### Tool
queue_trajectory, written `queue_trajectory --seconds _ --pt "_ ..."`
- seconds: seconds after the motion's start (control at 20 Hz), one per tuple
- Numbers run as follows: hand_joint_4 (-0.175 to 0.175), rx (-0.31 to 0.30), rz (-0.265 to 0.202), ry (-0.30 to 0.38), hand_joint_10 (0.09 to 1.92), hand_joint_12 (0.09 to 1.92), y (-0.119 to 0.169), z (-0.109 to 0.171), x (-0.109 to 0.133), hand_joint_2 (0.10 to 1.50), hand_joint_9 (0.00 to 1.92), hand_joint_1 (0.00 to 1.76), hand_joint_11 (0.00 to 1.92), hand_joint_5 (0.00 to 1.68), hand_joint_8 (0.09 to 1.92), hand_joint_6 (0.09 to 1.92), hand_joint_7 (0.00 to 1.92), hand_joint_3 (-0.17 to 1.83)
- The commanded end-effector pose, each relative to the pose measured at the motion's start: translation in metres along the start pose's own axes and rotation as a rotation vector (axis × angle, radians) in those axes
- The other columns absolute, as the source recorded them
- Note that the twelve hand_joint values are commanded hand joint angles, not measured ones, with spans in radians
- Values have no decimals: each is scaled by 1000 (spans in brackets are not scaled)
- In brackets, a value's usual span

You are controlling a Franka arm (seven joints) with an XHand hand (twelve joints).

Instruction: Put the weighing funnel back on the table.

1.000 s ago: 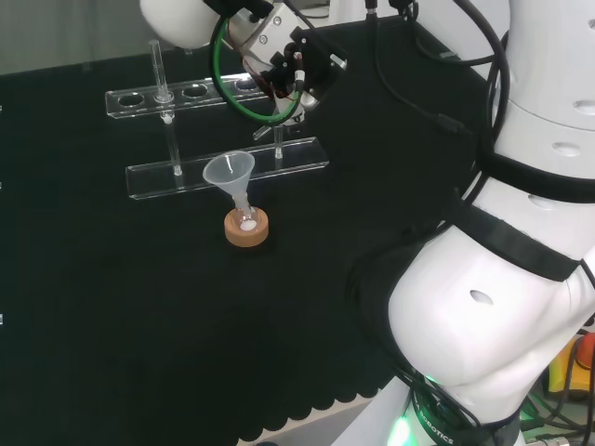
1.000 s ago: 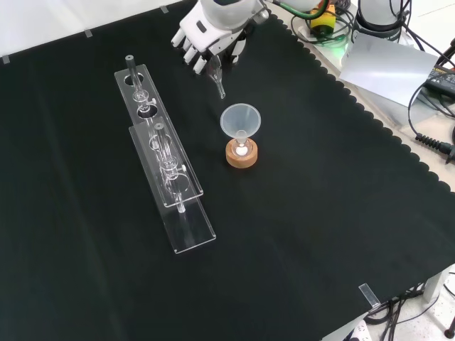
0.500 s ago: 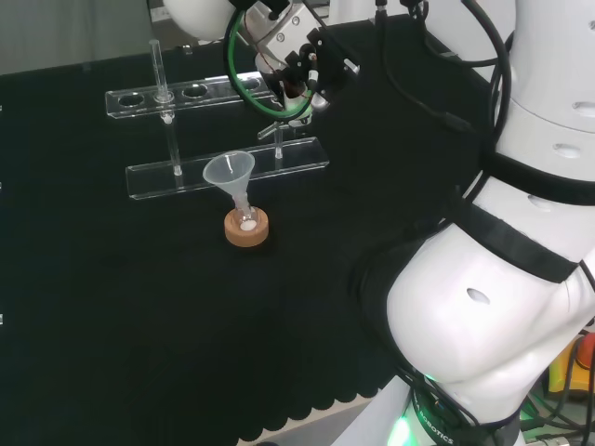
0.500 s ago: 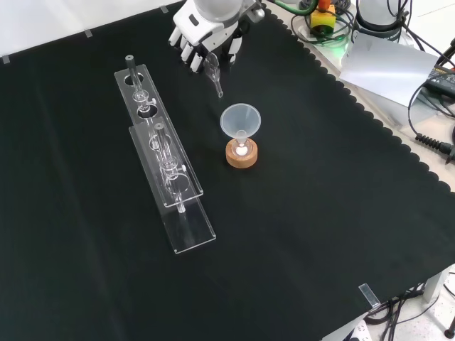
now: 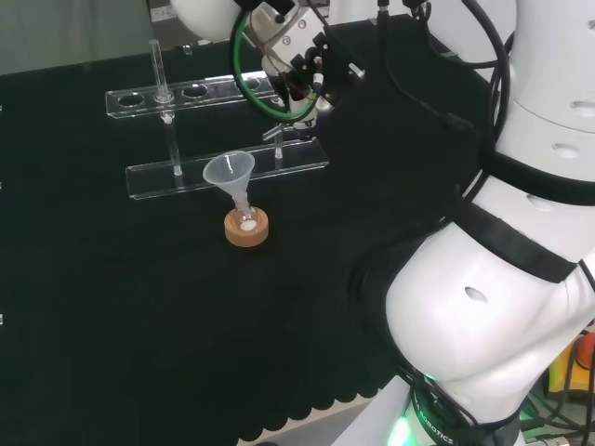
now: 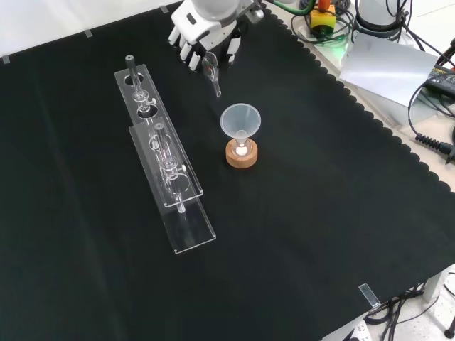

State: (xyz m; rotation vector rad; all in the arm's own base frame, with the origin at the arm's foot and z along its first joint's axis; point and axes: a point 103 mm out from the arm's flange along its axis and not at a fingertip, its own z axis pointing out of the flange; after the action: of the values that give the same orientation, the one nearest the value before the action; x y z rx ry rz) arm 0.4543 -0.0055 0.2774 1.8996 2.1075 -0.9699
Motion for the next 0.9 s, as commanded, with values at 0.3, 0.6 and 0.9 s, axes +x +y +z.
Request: queue_trajectory --seconds 0.3,0.6,0.9 --pt "169 0 12 64 407 1053 8 39 -20 709 1156 1082 787 1116 678 963 911 702" --pt "167 8 14 88 408 1053 15 58 -23 710 1159 1083 790 1115 679 964 914 701" --pt "164 -8 16 116 408 1052 21 75 -23 710 1160 1083 789 1115 680 965 916 700"
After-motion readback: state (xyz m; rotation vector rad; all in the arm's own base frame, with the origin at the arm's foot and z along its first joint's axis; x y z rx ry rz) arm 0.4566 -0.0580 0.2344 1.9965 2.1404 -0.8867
